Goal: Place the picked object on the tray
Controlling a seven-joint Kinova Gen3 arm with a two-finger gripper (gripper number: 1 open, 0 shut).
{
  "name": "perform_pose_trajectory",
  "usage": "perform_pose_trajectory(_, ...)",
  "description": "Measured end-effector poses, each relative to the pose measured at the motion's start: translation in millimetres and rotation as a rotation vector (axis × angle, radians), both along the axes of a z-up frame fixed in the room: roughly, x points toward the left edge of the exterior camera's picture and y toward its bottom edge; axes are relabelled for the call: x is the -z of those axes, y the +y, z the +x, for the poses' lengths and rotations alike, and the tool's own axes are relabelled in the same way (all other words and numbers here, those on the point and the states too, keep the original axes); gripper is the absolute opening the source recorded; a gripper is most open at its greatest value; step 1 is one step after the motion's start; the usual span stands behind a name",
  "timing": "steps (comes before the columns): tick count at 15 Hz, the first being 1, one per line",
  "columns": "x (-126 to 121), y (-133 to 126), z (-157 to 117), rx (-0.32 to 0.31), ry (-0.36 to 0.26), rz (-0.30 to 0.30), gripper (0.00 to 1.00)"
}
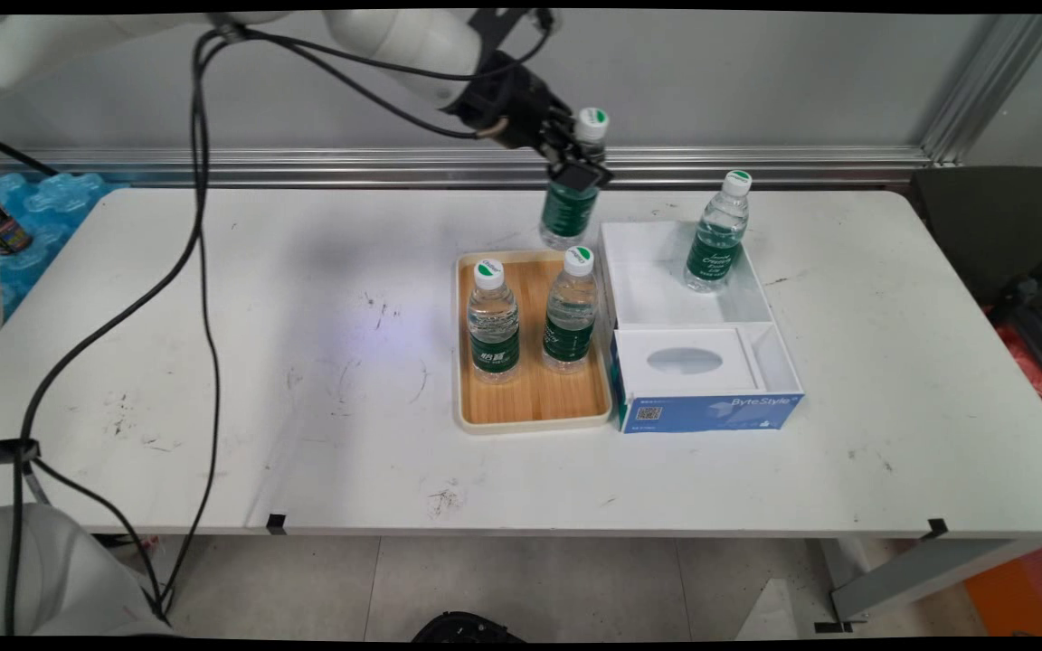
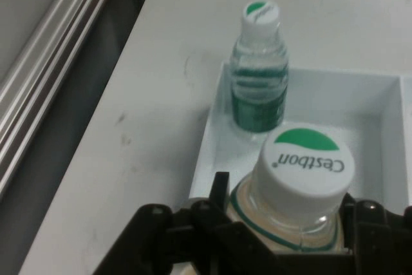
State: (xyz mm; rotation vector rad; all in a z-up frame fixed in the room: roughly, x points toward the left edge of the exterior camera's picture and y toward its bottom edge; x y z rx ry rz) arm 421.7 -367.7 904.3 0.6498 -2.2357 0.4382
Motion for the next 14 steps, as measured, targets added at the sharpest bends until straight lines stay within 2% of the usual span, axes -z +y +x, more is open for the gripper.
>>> perform_pose_trajectory(6,18,11,42,-0.018,0.007,-0.004,0.0)
perform_pose_trajectory(14,59,15,59,-0.006,0.055,0.005,0.0)
